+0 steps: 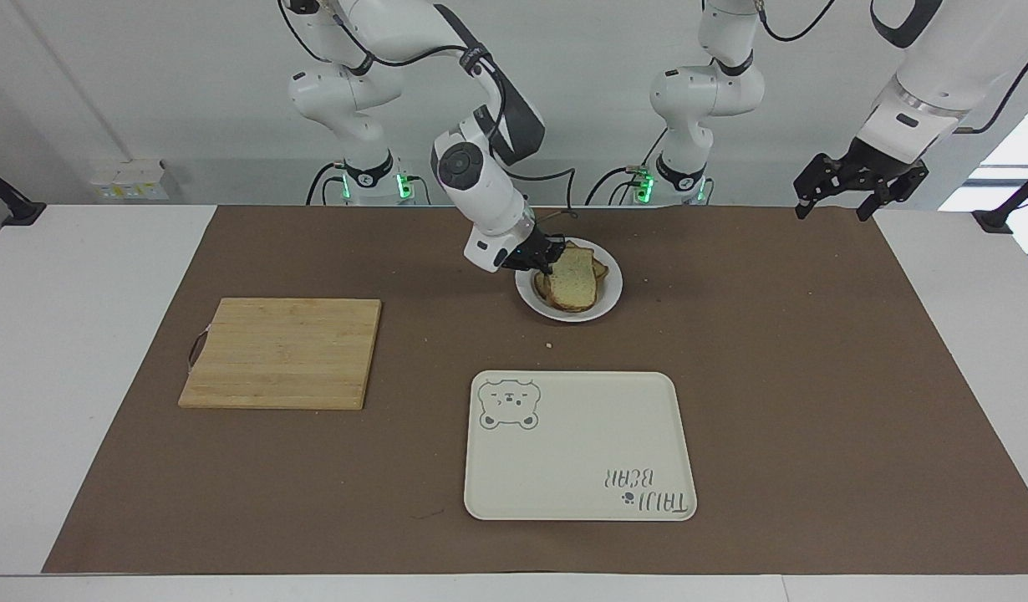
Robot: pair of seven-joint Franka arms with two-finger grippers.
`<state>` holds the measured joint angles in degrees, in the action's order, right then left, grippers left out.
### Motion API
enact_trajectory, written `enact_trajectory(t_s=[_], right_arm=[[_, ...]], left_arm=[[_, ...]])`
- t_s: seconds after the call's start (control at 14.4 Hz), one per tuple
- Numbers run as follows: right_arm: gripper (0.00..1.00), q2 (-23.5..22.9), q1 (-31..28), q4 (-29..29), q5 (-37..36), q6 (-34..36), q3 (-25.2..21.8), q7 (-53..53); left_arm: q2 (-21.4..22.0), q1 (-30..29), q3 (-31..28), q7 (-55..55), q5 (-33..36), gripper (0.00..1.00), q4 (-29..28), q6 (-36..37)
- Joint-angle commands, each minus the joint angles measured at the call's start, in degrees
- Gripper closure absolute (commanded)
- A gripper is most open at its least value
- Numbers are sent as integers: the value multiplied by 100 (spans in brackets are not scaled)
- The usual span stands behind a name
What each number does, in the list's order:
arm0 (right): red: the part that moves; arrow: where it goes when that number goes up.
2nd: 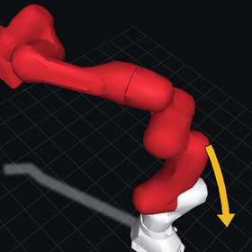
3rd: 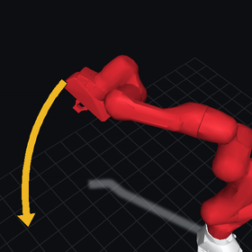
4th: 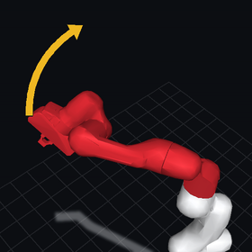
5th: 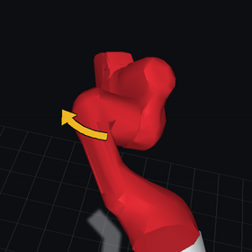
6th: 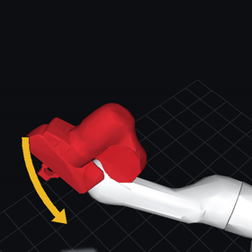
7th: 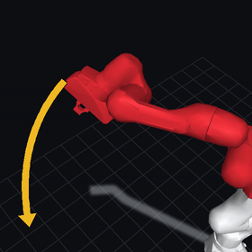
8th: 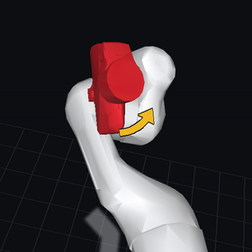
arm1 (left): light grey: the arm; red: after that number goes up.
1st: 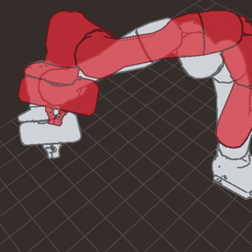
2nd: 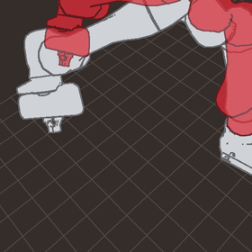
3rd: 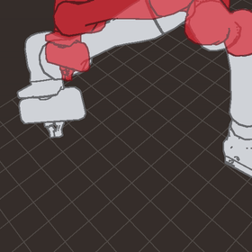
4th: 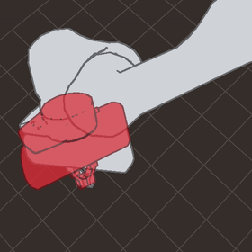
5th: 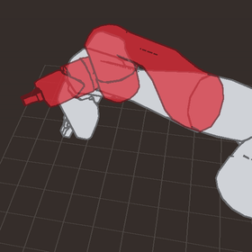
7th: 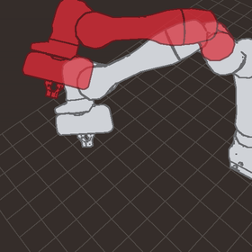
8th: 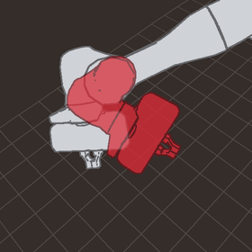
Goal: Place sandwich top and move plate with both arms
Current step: 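Carry the bread slice with the right gripper onto the egg toast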
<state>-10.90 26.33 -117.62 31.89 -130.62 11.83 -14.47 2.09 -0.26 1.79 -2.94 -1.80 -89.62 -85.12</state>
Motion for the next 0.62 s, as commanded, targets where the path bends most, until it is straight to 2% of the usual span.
enact_trajectory(t_s=[0.0, 0.21, 0.28, 0.35, 0.42, 0.56], right_arm=[[100, 36, 74, -208, 169, -218, -14, -100], [100, 0, 74, -270, 169, -209, -14, -12], [80, -8, 57, -262, 169, -201, -23, -12], [38, -26, 13, -244, 169, -183, -23, -29], [0, -43, -5, -235, 151, -192, -41, -30], [0, -70, -23, -174, 37, -218, -93, -38]], left_arm=[[107, 18, -21, -41, 48, 0, -100, 40], [107, 18, -21, -40, 48, 0, -100, 48], [107, 18, -29, -49, 48, 0, -100, 40], [107, 18, -21, -49, 48, 0, -100, 48], [107, 18, -29, -41, 48, 0, -100, 40], [107, 18, -29, -49, 48, 0, -100, 40]])
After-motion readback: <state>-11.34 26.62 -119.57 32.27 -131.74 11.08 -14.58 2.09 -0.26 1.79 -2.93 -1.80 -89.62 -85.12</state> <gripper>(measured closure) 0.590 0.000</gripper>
